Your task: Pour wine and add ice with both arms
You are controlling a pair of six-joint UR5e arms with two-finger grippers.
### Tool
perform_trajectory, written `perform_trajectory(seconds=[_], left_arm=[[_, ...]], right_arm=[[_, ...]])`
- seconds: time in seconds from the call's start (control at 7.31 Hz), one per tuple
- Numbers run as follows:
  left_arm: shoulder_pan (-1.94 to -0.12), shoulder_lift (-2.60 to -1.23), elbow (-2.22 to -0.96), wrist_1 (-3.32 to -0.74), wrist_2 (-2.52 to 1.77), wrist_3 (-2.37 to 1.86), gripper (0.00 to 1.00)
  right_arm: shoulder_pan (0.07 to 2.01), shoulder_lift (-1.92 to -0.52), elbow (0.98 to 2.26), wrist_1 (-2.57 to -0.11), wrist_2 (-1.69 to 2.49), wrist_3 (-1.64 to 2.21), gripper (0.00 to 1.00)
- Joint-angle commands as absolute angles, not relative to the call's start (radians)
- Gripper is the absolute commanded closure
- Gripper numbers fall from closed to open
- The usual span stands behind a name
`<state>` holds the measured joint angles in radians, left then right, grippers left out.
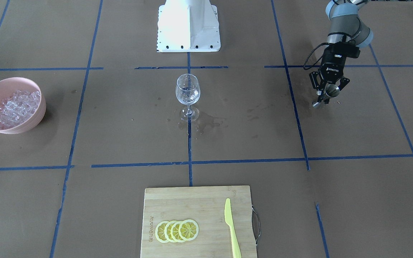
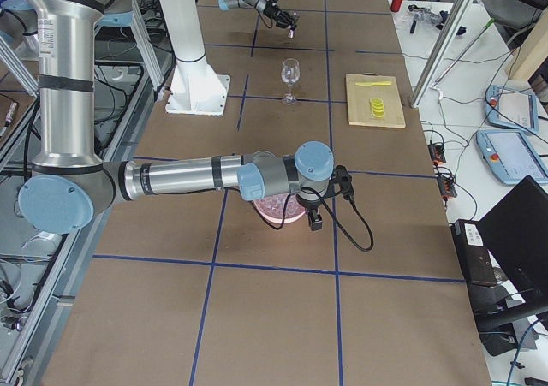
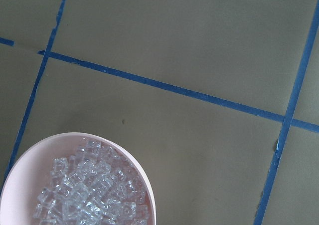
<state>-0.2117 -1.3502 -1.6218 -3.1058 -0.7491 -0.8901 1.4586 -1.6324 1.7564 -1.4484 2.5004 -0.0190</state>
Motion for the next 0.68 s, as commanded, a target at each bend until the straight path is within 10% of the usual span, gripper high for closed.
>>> perform_trajectory(seconds=[0.0,0.55], left_arm=[[-0.171,-1.350,-1.623,-3.105,-0.755,-0.922,1.00],[-0.118,-1.350,-1.623,-3.102,-0.753,-0.927,0.95]], right_arm=[[1.454,-1.634,1.756,-1.450,2.500,-0.018,0.00],[1.451,-1.634,1.756,-1.450,2.502,-0.018,0.00]])
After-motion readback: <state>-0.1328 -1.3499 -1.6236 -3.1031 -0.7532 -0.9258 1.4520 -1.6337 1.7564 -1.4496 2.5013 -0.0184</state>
